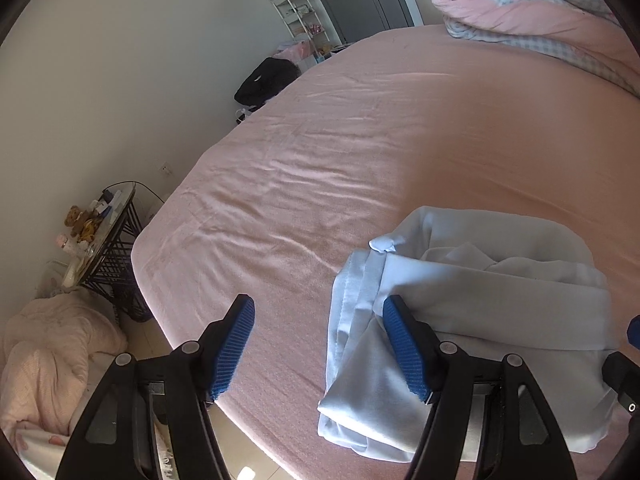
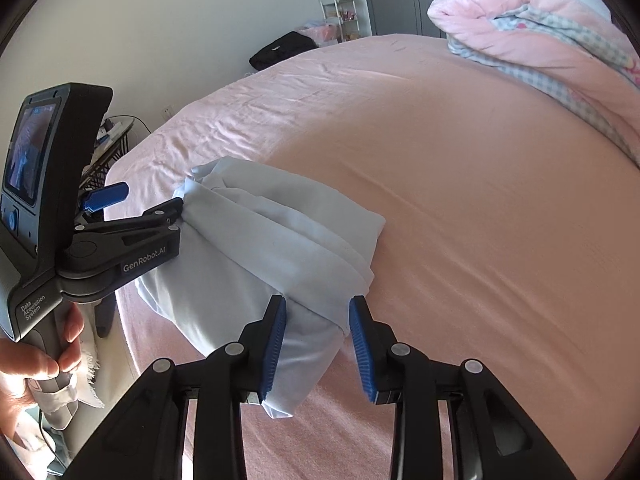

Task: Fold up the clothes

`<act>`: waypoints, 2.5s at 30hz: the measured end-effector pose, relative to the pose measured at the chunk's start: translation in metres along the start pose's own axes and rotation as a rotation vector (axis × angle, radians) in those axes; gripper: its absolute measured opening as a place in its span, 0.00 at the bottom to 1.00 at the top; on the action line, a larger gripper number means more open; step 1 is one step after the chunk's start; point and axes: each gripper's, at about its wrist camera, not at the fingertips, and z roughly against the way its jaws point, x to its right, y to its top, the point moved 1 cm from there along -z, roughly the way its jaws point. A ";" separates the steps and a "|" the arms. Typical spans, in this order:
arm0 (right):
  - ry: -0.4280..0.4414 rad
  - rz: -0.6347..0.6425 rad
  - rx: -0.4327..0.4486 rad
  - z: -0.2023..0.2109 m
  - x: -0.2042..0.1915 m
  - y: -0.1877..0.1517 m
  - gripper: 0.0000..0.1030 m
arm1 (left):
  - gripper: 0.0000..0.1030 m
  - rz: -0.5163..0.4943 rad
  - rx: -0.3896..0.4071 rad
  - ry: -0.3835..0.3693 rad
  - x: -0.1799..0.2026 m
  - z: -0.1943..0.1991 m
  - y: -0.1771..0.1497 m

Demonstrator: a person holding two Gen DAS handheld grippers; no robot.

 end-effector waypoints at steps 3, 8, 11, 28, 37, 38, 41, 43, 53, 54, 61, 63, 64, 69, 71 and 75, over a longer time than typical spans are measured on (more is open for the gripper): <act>0.024 -0.030 0.030 0.014 -0.001 0.001 0.46 | 0.64 0.136 0.010 -0.031 -0.018 0.021 0.004; 0.063 -0.113 0.080 0.036 0.003 0.009 0.76 | 0.69 0.367 0.030 -0.114 -0.046 0.059 -0.001; 0.046 -0.066 0.098 0.047 -0.005 0.014 0.76 | 0.75 0.448 0.026 -0.141 -0.056 0.075 -0.009; 0.133 -0.091 0.099 0.100 -0.006 0.004 0.82 | 0.83 0.409 0.068 -0.239 -0.041 0.139 -0.020; 0.149 -0.138 0.136 0.163 0.003 0.002 0.82 | 0.83 0.301 0.107 -0.192 -0.041 0.199 -0.026; 0.157 -0.163 0.132 0.170 0.007 0.003 0.82 | 0.83 0.296 0.106 -0.200 -0.042 0.205 -0.028; 0.172 -0.225 0.128 0.191 0.017 0.005 0.90 | 0.83 0.285 0.103 -0.207 -0.047 0.221 -0.029; 0.143 -0.236 0.139 0.202 0.022 0.007 0.91 | 0.83 0.284 0.110 -0.192 -0.051 0.232 -0.028; -0.026 -0.108 0.123 0.246 0.002 0.006 0.91 | 0.83 0.254 0.081 -0.155 -0.057 0.279 -0.044; -0.047 -0.079 0.121 0.249 -0.003 0.005 0.91 | 0.83 0.250 0.072 -0.164 -0.056 0.282 -0.048; -0.142 0.076 0.143 0.268 -0.034 -0.002 0.91 | 0.83 0.258 0.041 -0.157 -0.057 0.300 -0.070; -0.147 0.098 0.144 0.273 -0.040 -0.004 0.91 | 0.83 0.261 0.030 -0.152 -0.059 0.300 -0.073; -0.145 0.107 0.144 0.275 -0.042 -0.004 0.91 | 0.83 0.267 0.026 -0.146 -0.060 0.299 -0.073; -0.122 0.127 0.134 0.282 -0.049 -0.007 0.91 | 0.83 0.273 0.025 -0.141 -0.060 0.301 -0.075; -0.121 0.125 0.120 0.280 -0.049 -0.008 0.91 | 0.83 0.262 0.025 -0.137 -0.058 0.301 -0.074; -0.137 0.110 0.078 0.275 -0.045 -0.010 0.91 | 0.83 0.247 0.014 -0.142 -0.055 0.300 -0.075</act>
